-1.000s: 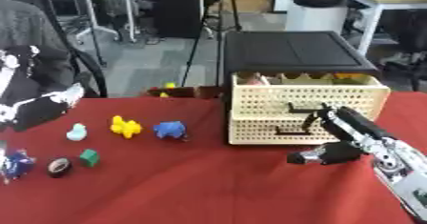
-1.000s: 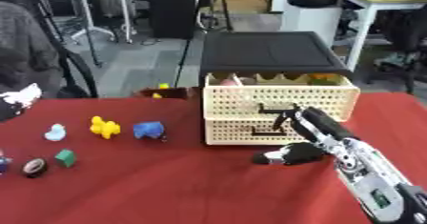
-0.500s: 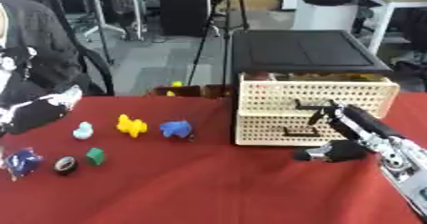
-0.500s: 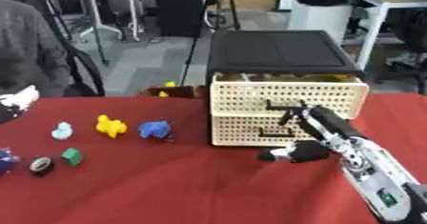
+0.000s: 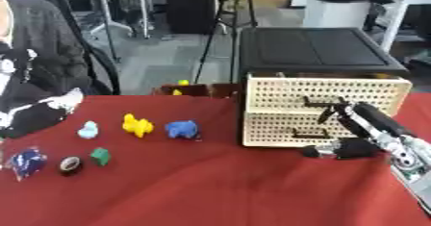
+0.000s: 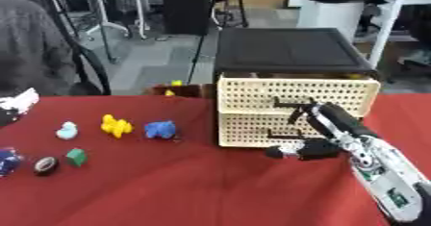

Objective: Pick up objects from table and place into drawer.

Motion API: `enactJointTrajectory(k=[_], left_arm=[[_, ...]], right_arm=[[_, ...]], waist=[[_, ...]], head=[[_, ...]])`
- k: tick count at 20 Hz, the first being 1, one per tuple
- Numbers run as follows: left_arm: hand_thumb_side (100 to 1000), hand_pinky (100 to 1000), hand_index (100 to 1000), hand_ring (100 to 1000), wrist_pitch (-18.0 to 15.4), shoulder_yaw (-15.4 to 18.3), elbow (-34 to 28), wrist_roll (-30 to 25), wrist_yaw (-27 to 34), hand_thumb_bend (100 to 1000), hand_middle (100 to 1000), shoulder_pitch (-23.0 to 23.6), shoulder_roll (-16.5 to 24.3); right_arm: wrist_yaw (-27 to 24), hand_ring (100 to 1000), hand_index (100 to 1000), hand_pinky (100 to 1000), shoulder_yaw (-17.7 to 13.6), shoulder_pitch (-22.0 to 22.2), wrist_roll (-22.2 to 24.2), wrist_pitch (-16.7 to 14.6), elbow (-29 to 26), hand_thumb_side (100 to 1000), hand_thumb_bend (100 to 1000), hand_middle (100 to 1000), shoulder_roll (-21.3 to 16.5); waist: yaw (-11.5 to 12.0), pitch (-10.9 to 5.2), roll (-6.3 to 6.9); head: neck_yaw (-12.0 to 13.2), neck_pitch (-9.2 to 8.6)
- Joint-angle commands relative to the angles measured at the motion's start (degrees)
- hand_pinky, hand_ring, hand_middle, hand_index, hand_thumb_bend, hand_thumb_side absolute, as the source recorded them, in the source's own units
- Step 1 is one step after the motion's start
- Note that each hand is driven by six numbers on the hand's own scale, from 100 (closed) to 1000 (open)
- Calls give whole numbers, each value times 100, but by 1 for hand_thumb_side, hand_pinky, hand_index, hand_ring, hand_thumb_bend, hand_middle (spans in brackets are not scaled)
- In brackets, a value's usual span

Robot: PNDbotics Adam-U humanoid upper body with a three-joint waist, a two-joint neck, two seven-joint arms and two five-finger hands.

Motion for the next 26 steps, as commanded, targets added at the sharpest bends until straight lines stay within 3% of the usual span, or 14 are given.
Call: enactJointTrajectory(k=[1, 14, 26], left_arm=[[315, 529, 676, 476, -12, 79, -133, 6, 20, 396, 510, -86, 99], [316, 530, 675, 473, -20, 81, -173, -16, 28, 387, 509, -84, 90], [318, 531, 675, 473, -28, 87, -143, -35, 28, 378, 509, -56, 101]], right_arm=[[4, 100, 687, 100, -127, -150, -53, 16, -8, 747, 1000, 100, -243], [-23, 100, 688, 100, -213, -187, -109, 57, 128, 730, 1000, 100, -299], [-111, 100, 682, 100, -207, -92, -124, -32, 142, 717, 1000, 100, -233]], waist=[[28, -57, -1], [121, 25, 2], [16, -4, -3]], head=[[-8, -75], [-2, -115], [2, -112]])
